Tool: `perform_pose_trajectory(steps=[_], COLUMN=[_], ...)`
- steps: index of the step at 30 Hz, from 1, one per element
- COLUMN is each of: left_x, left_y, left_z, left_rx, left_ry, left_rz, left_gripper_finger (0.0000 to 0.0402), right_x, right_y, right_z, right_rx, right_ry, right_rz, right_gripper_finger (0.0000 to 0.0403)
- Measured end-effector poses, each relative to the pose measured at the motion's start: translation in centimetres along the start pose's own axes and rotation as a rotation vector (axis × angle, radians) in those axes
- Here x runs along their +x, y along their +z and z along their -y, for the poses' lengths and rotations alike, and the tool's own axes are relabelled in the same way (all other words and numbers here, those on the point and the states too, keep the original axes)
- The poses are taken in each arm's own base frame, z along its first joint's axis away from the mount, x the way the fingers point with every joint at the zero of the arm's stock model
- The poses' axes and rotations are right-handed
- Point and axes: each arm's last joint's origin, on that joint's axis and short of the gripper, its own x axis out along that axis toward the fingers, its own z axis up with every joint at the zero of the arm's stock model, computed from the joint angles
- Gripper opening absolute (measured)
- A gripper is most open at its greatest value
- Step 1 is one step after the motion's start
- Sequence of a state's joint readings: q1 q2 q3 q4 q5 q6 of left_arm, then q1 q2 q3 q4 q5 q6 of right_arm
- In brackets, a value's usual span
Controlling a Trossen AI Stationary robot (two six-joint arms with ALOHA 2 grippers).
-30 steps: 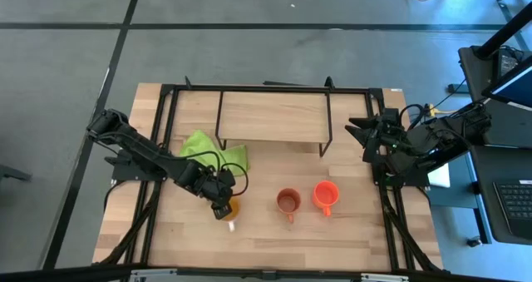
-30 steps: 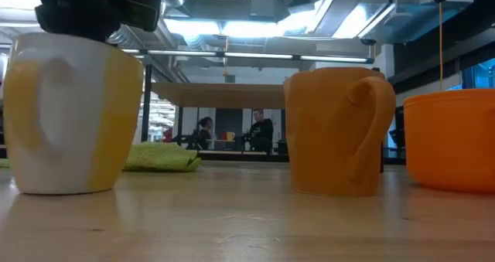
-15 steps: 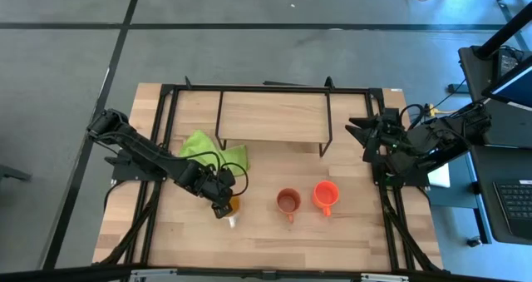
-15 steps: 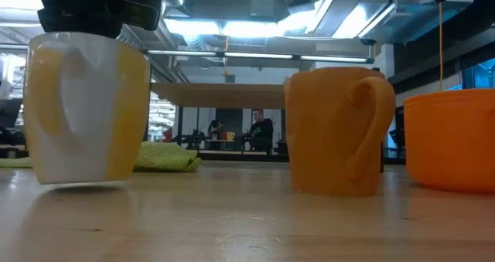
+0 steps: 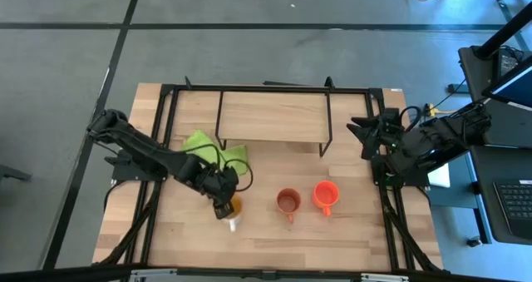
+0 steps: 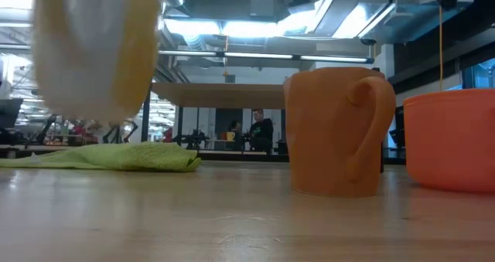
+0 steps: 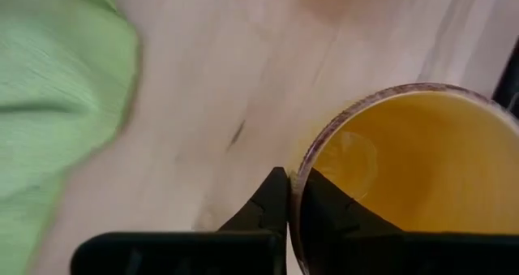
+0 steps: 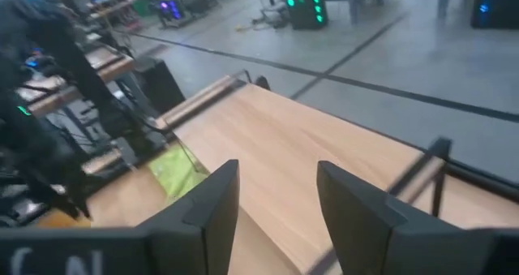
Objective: Stack small to large cups/mugs on shelf
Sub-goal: Put the yellow mug on the shelf
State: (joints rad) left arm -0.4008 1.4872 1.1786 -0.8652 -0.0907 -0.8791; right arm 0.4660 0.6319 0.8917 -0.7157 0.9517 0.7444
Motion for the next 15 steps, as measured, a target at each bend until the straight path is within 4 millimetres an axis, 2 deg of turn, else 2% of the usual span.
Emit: perform_pose_trajectory(steps=[4,9,12,15], left_x=[-4.9,-10.5,-12.3,-13.0], left_y=[3.2,6.6,8.2,10.1], left_z=[0.0,-2.3,-4.4,-6.7], left_rx=[0.039,0.087,0.128,0.179], left_ry=[0.038,0.181,0.27,0.338], left_rz=[0.072,0.176,0.168,0.145], left_gripper_finger=[0.001,0.001,0.001,0.001], right_x=[0.0,0.1,0.2,0.5], right_y=[-0.5,-1.0,-1.3,-1.5], right_z=[0.5,0.8,0.8,0.6], right_rx=[0.013,0.007,0.003,0.002], right_ry=[-0.033,-0.079,-0.098,-0.113], right_rz=[-0.033,-0.058,-0.069,-0.079], right_gripper_finger=[0.0168,0.0168,0.0168,0.0168])
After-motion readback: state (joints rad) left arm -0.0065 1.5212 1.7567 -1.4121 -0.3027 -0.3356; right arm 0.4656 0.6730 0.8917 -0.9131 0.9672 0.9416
